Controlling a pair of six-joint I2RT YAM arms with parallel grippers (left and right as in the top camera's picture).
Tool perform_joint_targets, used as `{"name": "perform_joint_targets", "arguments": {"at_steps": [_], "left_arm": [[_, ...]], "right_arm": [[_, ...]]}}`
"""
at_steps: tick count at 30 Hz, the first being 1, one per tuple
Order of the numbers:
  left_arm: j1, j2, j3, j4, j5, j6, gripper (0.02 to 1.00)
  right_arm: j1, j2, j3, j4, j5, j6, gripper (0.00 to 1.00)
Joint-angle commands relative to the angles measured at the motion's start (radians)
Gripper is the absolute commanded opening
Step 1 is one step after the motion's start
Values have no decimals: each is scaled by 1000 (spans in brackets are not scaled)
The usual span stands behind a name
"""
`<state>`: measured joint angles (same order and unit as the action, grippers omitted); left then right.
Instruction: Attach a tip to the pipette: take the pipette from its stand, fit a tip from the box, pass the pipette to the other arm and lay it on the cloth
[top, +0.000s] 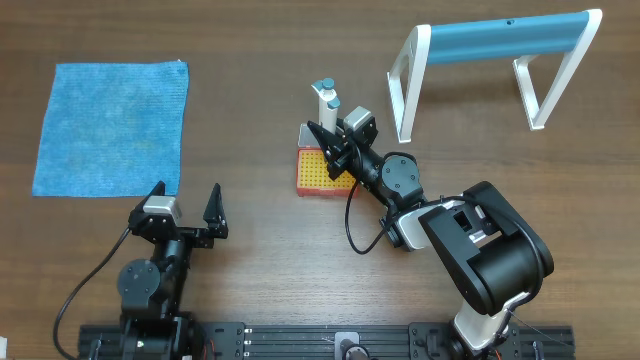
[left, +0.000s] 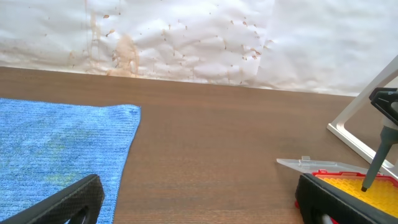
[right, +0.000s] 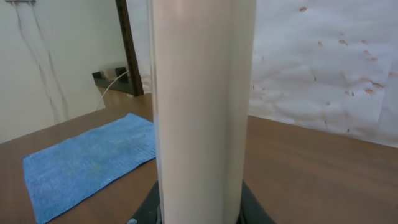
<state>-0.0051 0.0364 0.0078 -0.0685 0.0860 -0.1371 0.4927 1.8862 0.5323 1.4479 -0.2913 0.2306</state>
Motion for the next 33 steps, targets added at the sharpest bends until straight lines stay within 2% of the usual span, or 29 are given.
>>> {"name": "perform_joint_targets", "arguments": {"at_steps": [1, 22, 27, 33], "left_arm": [[-2, -3, -2, -7, -8, -12, 996], [-2, -3, -2, -7, -8, -12, 996], [-2, -3, -2, -7, -8, -12, 996], [-2, -3, -2, -7, -8, -12, 996]], "right_arm": [[-6, 12, 8, -2, -10, -7, 80], [-5, 51, 7, -6, -10, -8, 80], [-5, 51, -35, -6, -10, -79, 80], [22, 60, -84, -10, -10, -221, 80]]}}
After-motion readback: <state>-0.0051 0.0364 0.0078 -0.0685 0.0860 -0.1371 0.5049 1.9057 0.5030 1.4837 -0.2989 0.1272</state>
